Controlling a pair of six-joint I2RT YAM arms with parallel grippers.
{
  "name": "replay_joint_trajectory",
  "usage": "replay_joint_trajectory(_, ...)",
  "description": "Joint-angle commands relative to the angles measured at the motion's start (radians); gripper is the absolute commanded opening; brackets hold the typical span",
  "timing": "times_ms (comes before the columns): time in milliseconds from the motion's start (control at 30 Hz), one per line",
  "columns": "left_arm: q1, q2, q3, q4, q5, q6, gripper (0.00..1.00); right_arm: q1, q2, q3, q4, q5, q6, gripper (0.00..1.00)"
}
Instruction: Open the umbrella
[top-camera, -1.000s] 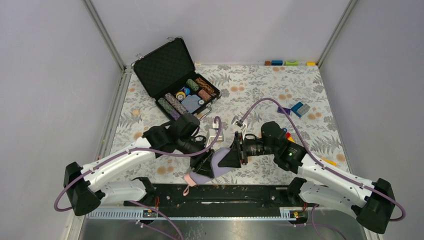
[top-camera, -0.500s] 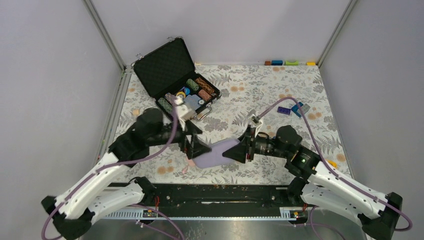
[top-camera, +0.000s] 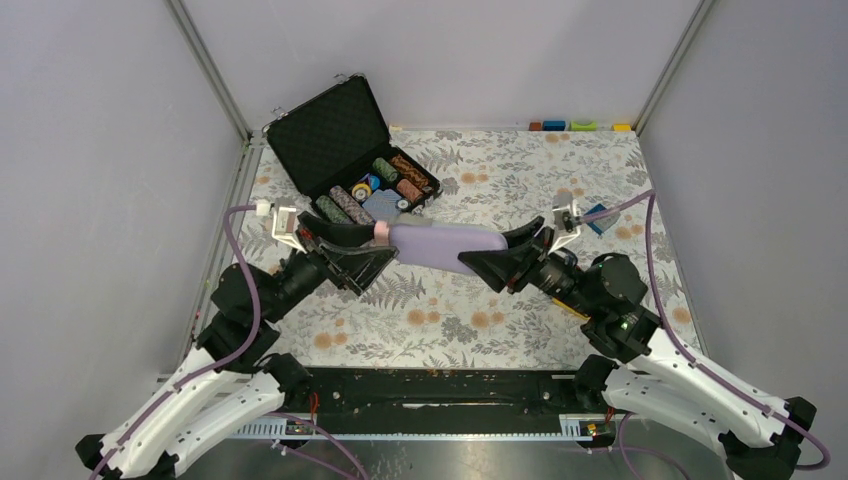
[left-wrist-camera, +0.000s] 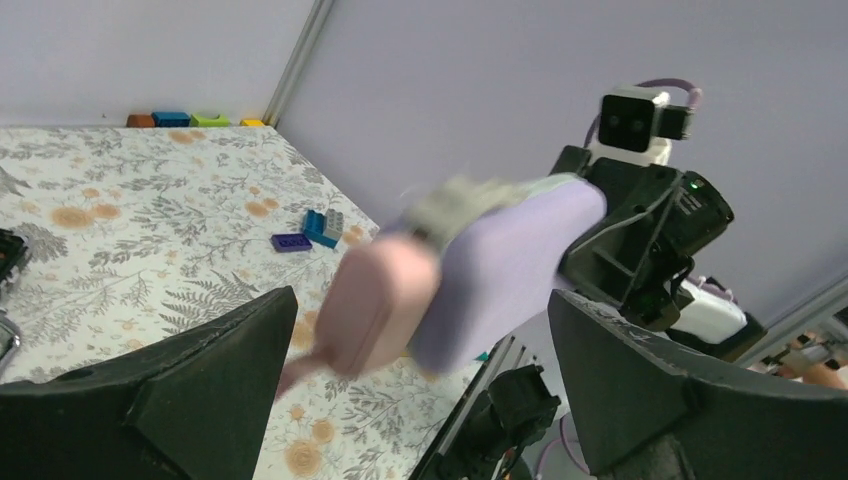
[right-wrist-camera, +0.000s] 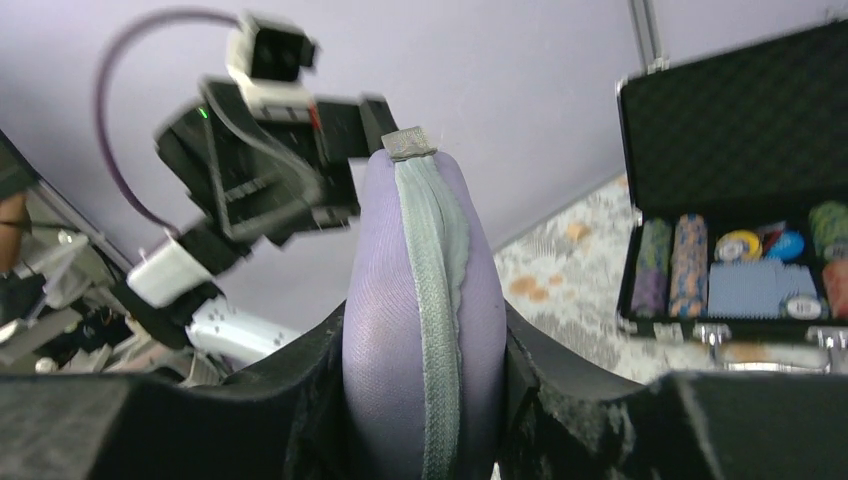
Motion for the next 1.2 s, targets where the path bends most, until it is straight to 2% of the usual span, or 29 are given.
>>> replay_joint_trajectory(0, 0.003, -0.024, -0.071, 0.229, -0.085, -0.135, 0.99, 0.001, 0.002, 0.046, 0.351, 0.07, 0.002, 0.0)
replay_joint_trajectory(167, 0.003, 0.011, -0.06, 0.314, -0.07, -0.13, 0.99, 0.001, 0.049, 0.058, 0.477, 0.089, 0.031, 0.0)
replay_joint_trajectory(400, -0.001, 0.187, -0.057, 0.637, 0.061, -0.249, 0.99, 0.002, 0.13, 0.073, 0.658, 0.066, 0.143, 0.0)
replay_joint_trajectory(500, -0.03, 0.241, -0.047, 0.729, 0.06, -0.256, 0.99, 0.003, 0.153, 0.09, 0.675, 0.054, 0.179, 0.0)
replay_joint_trajectory(633, -0.074, 0.281, -0.019, 0.765, 0.041, -0.223, 0.98, 0.003, 0.172, 0.096, 0.669, 0.042, 0.205, 0.0)
replay_joint_trajectory(800, -0.077, 0.316, -0.011, 0.82, 0.029, -0.233, 0.84, 0.003, 0.177, 0.09, 0.667, 0.037, 0.221, 0.0)
replay_joint_trajectory(933, -0.077, 0.345, 0.017, 0.83, 0.041, -0.24, 0.84, 0.003, 0.175, 0.084, 0.683, 0.031, 0.222, 0.0)
replay_joint_trajectory(1067, -0.078, 0.362, 0.04, 0.828, 0.056, -0.229, 0.82, 0.003, 0.146, 0.096, 0.625, 0.03, 0.193, 0.0)
replay_joint_trajectory(1100, -0.078, 0.363, 0.047, 0.818, 0.056, -0.222, 0.8, 0.002, 0.138, 0.1, 0.603, 0.027, 0.183, 0.0)
replay_joint_trajectory(1167, -0.079, 0.365, 0.056, 0.802, 0.054, -0.212, 0.64, 0.003, 0.119, 0.102, 0.567, 0.029, 0.163, 0.0)
